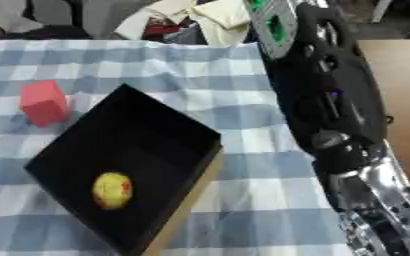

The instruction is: Pick up objects on the table and place them in the box.

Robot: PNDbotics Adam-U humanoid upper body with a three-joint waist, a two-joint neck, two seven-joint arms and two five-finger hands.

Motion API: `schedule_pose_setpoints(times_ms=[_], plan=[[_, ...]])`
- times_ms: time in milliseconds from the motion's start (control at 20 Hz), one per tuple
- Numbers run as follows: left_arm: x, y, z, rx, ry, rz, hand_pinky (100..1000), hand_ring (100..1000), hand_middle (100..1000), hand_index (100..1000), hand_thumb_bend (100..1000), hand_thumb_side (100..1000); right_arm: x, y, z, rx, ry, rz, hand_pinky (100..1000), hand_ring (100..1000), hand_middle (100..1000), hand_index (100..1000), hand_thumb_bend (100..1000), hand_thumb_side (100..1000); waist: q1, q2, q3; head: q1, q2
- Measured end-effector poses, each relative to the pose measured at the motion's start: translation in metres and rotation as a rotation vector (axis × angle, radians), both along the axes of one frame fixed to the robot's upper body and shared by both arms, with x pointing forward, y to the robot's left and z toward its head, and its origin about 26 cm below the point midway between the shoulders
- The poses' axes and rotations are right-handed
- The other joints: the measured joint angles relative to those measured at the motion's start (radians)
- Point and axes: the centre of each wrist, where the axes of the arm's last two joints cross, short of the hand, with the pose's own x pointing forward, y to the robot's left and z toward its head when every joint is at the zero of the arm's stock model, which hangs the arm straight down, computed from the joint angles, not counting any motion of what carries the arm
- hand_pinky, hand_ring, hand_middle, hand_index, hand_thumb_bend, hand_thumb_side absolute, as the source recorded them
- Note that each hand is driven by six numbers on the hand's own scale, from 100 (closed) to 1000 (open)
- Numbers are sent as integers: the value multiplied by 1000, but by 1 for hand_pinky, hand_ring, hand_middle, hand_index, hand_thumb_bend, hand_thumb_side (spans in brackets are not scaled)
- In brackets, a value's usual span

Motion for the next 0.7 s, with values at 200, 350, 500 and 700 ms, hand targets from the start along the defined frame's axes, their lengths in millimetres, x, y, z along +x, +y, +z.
schedule_pose_setpoints(times_ms=[200,350,500,700], plan=[[0,2,1,2,-4,13,509,739,680,784,154,878,-7,-12,-5,-59,-21,69,769,748,539,693,100,428,0,-3,-9,3,20],[-1,4,0,4,-4,22,510,739,680,784,154,878,-10,-21,-9,-84,-24,116,770,748,538,693,100,433,-1,-5,-11,5,34],[-1,6,1,-2,-7,30,511,739,680,783,157,878,-13,-27,-12,-113,-25,160,771,749,538,693,100,433,-3,-6,-14,11,43],[-2,8,0,-12,-8,43,512,739,680,783,159,877,-16,-37,-20,-153,1,207,773,749,532,693,100,451,-12,-8,-26,24,45]])
